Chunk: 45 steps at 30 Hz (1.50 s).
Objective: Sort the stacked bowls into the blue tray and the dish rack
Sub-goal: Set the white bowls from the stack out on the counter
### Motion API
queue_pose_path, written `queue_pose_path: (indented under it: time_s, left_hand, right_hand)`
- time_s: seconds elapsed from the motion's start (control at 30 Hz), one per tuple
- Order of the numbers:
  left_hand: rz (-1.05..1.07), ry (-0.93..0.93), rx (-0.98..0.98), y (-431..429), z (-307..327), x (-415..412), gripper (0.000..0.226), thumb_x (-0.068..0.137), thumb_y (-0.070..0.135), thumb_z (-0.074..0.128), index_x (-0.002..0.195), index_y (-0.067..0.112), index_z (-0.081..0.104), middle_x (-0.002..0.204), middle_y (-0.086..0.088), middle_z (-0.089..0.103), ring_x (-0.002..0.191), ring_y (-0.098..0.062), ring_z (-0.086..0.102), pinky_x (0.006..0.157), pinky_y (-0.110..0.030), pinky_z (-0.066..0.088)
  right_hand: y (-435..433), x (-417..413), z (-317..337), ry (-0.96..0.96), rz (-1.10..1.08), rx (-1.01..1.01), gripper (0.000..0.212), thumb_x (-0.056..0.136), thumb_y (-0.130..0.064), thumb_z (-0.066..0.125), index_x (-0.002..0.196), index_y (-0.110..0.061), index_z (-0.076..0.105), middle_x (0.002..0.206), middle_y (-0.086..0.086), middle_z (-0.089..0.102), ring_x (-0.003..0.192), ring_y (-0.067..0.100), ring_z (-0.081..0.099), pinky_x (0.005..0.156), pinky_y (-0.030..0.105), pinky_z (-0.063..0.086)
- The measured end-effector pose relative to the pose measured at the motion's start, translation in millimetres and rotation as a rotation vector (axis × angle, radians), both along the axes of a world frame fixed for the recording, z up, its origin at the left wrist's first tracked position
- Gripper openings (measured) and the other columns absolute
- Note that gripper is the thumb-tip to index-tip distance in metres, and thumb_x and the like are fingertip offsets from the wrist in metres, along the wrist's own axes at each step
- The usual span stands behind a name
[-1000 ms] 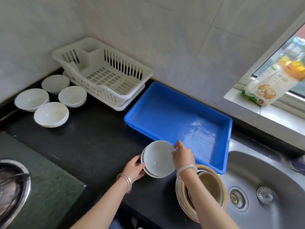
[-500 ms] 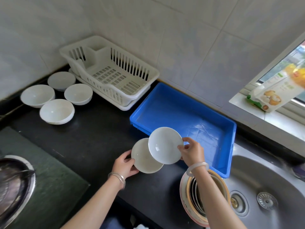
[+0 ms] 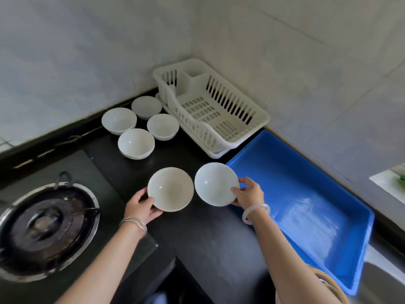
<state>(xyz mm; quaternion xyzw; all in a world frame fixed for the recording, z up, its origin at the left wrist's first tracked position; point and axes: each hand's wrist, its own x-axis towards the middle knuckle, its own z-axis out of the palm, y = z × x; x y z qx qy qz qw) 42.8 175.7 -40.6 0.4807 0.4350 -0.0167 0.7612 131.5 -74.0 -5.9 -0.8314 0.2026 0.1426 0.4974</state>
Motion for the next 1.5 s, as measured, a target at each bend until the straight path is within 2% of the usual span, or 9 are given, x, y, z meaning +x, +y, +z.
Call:
queue_pose_path:
  time_s: [0.13,0.27,0.43,0.57,0.63,0.83,0.93,1.17,1.5]
  left_hand:
    - [0.101,-0.004,-0.017,23,1,9,0.045,0.088,-0.007,0.047,0.128,0.014,0.050,0.111,-0.010,0.052,0.095,-0.036,0.060,0.072,-0.038,0.051]
    - [0.159,0.004,-0.019,35,-4,17,0.043,0.087,-0.007,0.047,0.124,0.014,0.052,0.111,-0.011,0.052,0.095,-0.036,0.061,0.069,-0.037,0.052]
    - [0.202,0.012,-0.055,41,-13,25,0.044,0.087,-0.007,0.046,0.125,0.014,0.052,0.113,-0.011,0.051,0.094,-0.039,0.061,0.073,-0.039,0.052]
    - [0.239,0.008,-0.100,43,-15,30,0.044,0.087,-0.007,0.047,0.126,0.014,0.052,0.113,-0.010,0.050,0.098,-0.041,0.060,0.074,-0.040,0.052]
    - [0.252,0.004,-0.114,43,-15,31,0.045,0.087,-0.006,0.047,0.127,0.014,0.051,0.113,-0.011,0.052,0.097,-0.040,0.061,0.073,-0.039,0.052]
    - [0.219,-0.005,-0.168,33,-18,25,0.047,0.092,0.009,0.046,0.136,0.023,0.041,0.120,-0.011,0.051,0.100,-0.035,0.058,0.080,-0.040,0.051]
    - [0.216,-0.019,-0.194,28,-20,24,0.047,0.092,0.011,0.049,0.138,0.022,0.040,0.127,-0.013,0.050,0.097,-0.030,0.060,0.083,-0.039,0.051]
    - [0.308,-0.029,-0.179,23,-21,30,0.044,0.092,0.005,0.048,0.134,0.015,0.046,0.134,-0.017,0.049,0.099,-0.029,0.056,0.083,-0.040,0.052]
    - [0.313,-0.052,-0.181,24,-19,41,0.042,0.093,0.003,0.044,0.134,0.013,0.047,0.133,-0.016,0.050,0.104,-0.028,0.055,0.093,-0.044,0.050]
  right_hand:
    - [36,24,-11,0.066,-0.008,0.049,0.023,0.084,-0.006,0.061,0.102,-0.019,0.057,0.091,0.007,0.060,0.077,0.024,0.063,0.043,0.021,0.052]
    - [68,41,-24,0.079,-0.057,-0.009,0.027,0.083,-0.005,0.057,0.108,-0.016,0.057,0.099,0.009,0.058,0.061,0.013,0.056,0.038,0.022,0.050]
    - [91,58,-37,0.038,-0.077,-0.083,0.025,0.082,-0.004,0.053,0.105,-0.014,0.059,0.100,0.008,0.059,0.055,0.012,0.055,0.053,0.031,0.058]
    - [103,64,-45,0.060,-0.147,-0.011,0.021,0.083,-0.002,0.054,0.102,-0.013,0.056,0.094,0.005,0.054,0.058,0.012,0.053,0.043,0.024,0.052]
    - [106,64,-49,0.082,-0.171,0.043,0.022,0.084,-0.002,0.054,0.104,-0.013,0.055,0.095,0.005,0.053,0.060,0.013,0.054,0.047,0.025,0.053]
    - [108,58,-55,0.253,-0.278,0.320,0.018,0.090,-0.006,0.052,0.107,-0.014,0.054,0.110,0.009,0.054,0.089,0.026,0.059,0.067,0.033,0.058]
    - [106,57,-55,0.301,-0.313,0.410,0.022,0.092,-0.009,0.053,0.113,-0.014,0.056,0.114,0.008,0.055,0.102,0.029,0.060,0.067,0.033,0.058]
    - [116,67,-57,0.308,-0.350,0.488,0.031,0.091,-0.006,0.053,0.122,-0.011,0.054,0.123,0.016,0.057,0.099,0.033,0.063,0.060,0.031,0.056]
    - [135,92,-60,0.276,-0.279,0.532,0.030,0.092,-0.002,0.047,0.121,-0.004,0.055,0.119,0.023,0.060,0.082,0.032,0.066,0.071,0.031,0.054]
